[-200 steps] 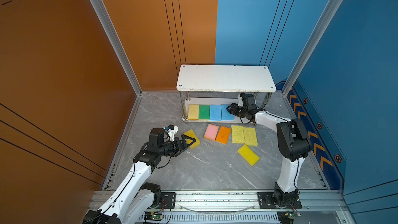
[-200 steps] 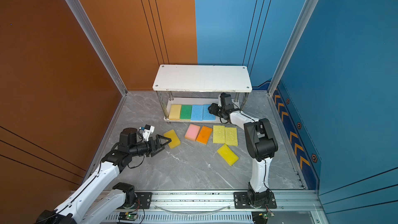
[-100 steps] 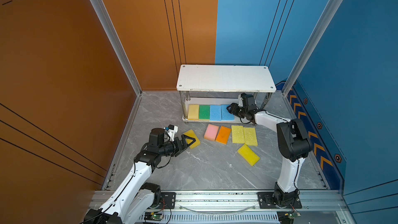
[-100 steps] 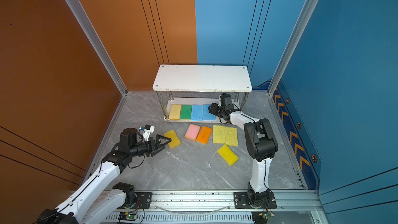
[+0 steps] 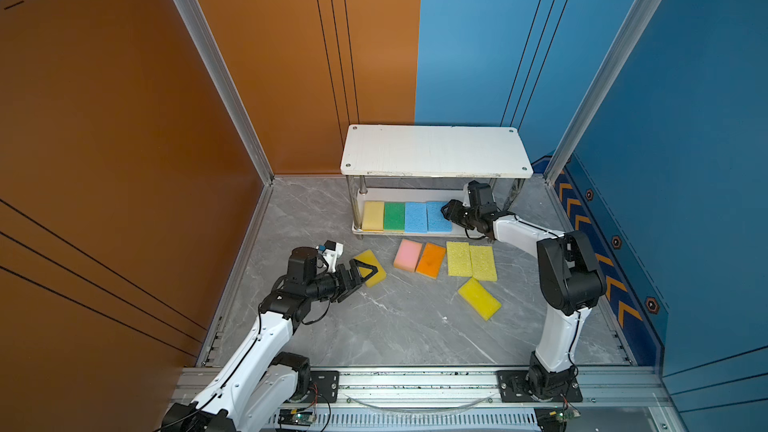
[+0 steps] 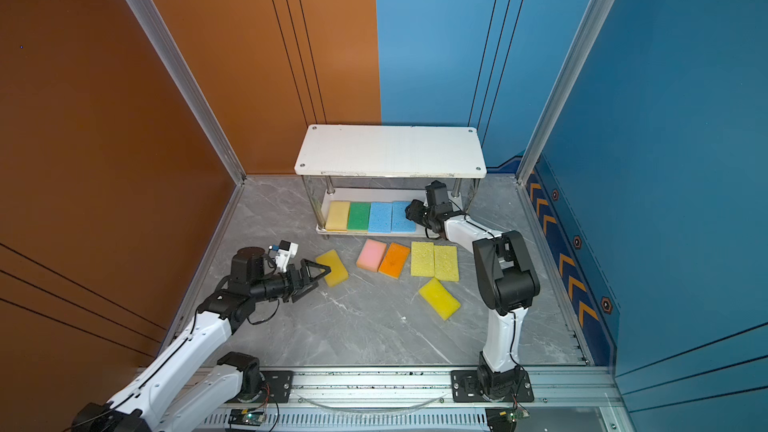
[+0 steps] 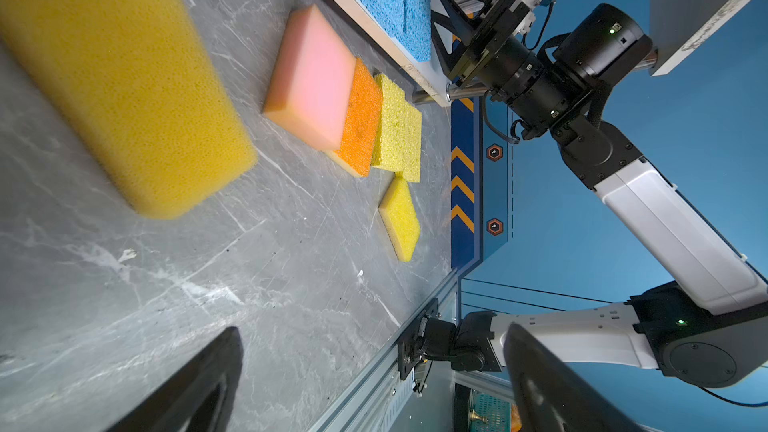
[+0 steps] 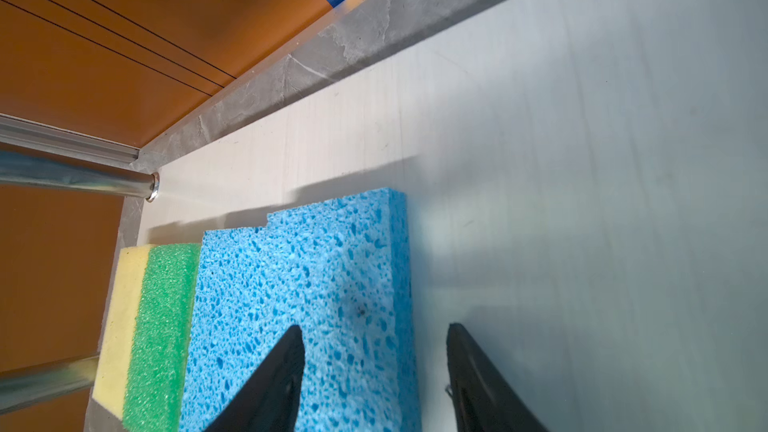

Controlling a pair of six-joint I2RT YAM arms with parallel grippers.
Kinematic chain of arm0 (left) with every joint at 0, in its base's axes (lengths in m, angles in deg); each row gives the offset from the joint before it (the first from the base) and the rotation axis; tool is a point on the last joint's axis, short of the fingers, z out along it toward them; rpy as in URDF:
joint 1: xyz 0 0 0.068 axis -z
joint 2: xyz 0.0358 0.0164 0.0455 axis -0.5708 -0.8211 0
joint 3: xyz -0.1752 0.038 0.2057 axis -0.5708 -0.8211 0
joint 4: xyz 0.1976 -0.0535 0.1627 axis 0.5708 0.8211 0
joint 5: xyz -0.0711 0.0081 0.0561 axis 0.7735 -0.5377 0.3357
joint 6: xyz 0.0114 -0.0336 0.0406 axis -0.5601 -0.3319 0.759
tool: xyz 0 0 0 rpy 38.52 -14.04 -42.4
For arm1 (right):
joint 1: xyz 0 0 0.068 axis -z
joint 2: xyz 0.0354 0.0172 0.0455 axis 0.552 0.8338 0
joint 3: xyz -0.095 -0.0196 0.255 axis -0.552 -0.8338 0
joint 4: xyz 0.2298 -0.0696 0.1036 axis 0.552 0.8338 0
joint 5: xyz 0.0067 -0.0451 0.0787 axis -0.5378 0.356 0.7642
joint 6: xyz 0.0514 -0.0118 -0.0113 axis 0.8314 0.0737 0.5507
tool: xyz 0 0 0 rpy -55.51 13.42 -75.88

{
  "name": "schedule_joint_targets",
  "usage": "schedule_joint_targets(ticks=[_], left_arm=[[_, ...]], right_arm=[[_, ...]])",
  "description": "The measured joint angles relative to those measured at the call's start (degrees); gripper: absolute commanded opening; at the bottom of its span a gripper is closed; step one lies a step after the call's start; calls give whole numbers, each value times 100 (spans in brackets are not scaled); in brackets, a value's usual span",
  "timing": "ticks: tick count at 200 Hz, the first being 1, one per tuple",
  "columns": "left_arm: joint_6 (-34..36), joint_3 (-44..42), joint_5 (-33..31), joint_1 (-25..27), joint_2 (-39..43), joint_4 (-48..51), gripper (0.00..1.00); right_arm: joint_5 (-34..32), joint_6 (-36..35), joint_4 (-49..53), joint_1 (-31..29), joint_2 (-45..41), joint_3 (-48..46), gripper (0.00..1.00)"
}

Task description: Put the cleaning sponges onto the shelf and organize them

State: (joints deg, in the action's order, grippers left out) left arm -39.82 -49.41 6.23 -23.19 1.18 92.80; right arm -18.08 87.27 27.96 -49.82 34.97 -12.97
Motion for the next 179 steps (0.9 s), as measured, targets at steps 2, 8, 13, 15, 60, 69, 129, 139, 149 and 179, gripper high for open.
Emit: schedule_joint_targets(ticks=[2, 8, 13, 15, 60, 69, 129, 139, 149, 179], left_arm=[[0, 0, 0, 0, 2, 0, 98], [-9, 0, 0, 0, 2, 0, 98], [-13, -2, 0, 0, 4, -2, 98], [-13, -2, 0, 0, 7, -2, 98], [-22, -22, 17, 0, 31, -20, 98], [-37, -28, 17, 0, 52, -20, 98], [-37, -42, 20, -13, 94, -50, 98], [-39, -42, 20, -20, 92, -66, 98], [-39, -42, 22, -26, 92, -90, 98], [-46, -42, 20, -31, 90, -129, 98]], right_arm=[[0, 2, 0, -4, -4, -7, 57], [-2, 9, 0, -13, -24, -31, 57], [0, 20, 0, -20, -39, -52, 57], [0, 22, 0, -20, -46, -59, 57], [0, 46, -2, -136, -166, -205, 57], [0, 46, 0, -155, -170, -205, 57], [0, 63, -2, -186, -177, -219, 57], [0, 63, 0, -186, -186, -227, 57], [2, 66, 0, -186, -199, -243, 57], [0, 85, 0, -188, -229, -273, 57]])
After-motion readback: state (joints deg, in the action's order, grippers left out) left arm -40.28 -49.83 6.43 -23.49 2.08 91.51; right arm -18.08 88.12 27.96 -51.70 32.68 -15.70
